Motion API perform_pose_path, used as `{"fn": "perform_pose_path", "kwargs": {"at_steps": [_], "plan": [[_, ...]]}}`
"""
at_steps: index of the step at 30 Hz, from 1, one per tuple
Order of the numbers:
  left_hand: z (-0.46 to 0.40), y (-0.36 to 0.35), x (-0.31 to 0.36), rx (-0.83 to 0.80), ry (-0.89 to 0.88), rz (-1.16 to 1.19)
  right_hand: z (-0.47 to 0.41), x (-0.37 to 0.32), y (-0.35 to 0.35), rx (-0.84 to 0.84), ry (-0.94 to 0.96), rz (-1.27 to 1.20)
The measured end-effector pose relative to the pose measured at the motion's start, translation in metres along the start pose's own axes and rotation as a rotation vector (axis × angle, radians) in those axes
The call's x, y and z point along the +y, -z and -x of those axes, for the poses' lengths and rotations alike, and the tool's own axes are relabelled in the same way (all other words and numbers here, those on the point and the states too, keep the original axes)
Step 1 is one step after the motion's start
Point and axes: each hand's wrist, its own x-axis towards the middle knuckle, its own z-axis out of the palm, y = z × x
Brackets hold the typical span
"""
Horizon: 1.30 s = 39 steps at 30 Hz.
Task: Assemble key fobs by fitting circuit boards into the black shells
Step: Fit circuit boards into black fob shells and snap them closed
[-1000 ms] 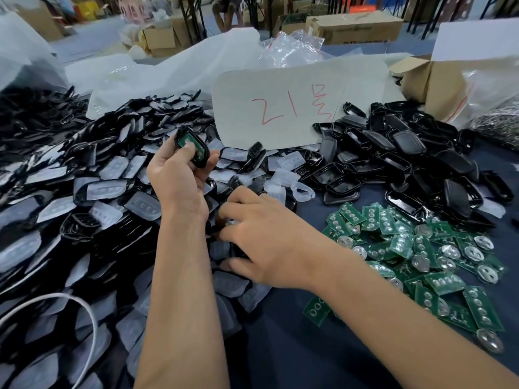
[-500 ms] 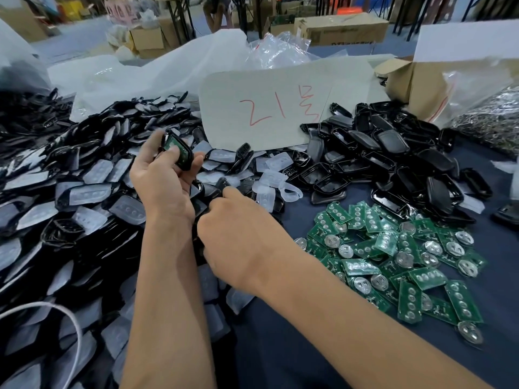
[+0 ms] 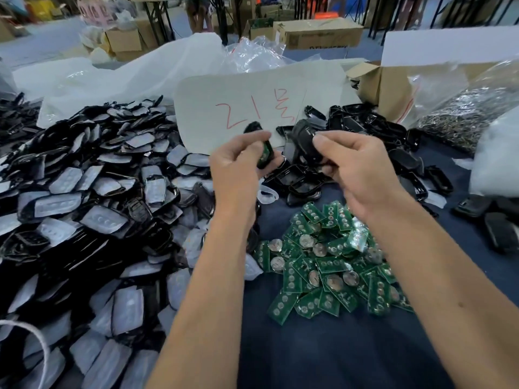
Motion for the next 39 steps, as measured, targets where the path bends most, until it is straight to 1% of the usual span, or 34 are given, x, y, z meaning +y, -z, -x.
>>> {"fn": "perform_pose_path", "kwargs": {"at_steps": [2,3,6,9,12,15,19,24,26,28,29,32,33,36,39], "plan": [[0.010,-0.025,-0.017,-0.100,0.037,-0.095,-0.009,0.005,0.017,0.022,-0.037,-0.072],[0.014,-0.033,-0.024,-0.137,0.041,-0.141,-0.011,0.008,0.024,0.024,-0.038,-0.068],[0.018,-0.039,-0.034,-0.207,0.045,-0.195,-0.013,0.015,0.034,-0.015,-0.051,-0.076],[0.018,-0.035,-0.034,-0.210,0.074,-0.190,-0.012,0.020,0.037,-0.098,-0.092,-0.163],[0.017,-0.031,-0.033,-0.223,0.115,-0.198,-0.012,0.027,0.039,-0.136,-0.094,-0.211],[0.017,-0.031,-0.035,-0.216,0.163,-0.226,-0.011,0.033,0.040,-0.138,-0.077,-0.226],[0.019,-0.034,-0.038,-0.251,0.185,-0.243,-0.012,0.038,0.043,-0.130,-0.038,-0.269],[0.020,-0.037,-0.036,-0.290,0.214,-0.203,-0.013,0.041,0.046,-0.150,-0.099,-0.395],[0.020,-0.037,-0.037,-0.277,0.203,-0.224,-0.013,0.042,0.045,-0.117,-0.092,-0.358],[0.019,-0.037,-0.038,-0.237,0.119,-0.328,-0.013,0.044,0.040,-0.044,-0.032,-0.213],[0.018,-0.036,-0.039,-0.218,0.035,-0.431,-0.013,0.046,0.037,-0.005,0.011,-0.125],[0.022,-0.035,-0.040,-0.184,-0.316,-0.840,-0.010,0.051,0.027,0.058,0.097,0.042],[0.024,-0.036,-0.040,-0.188,-0.400,-0.911,-0.009,0.052,0.025,0.065,0.101,0.055],[0.027,-0.038,-0.041,-0.219,-0.488,-0.962,-0.008,0.053,0.024,0.091,0.077,0.002],[0.026,-0.037,-0.039,-0.254,-0.449,-0.873,-0.010,0.049,0.027,0.075,0.054,-0.046]]}}
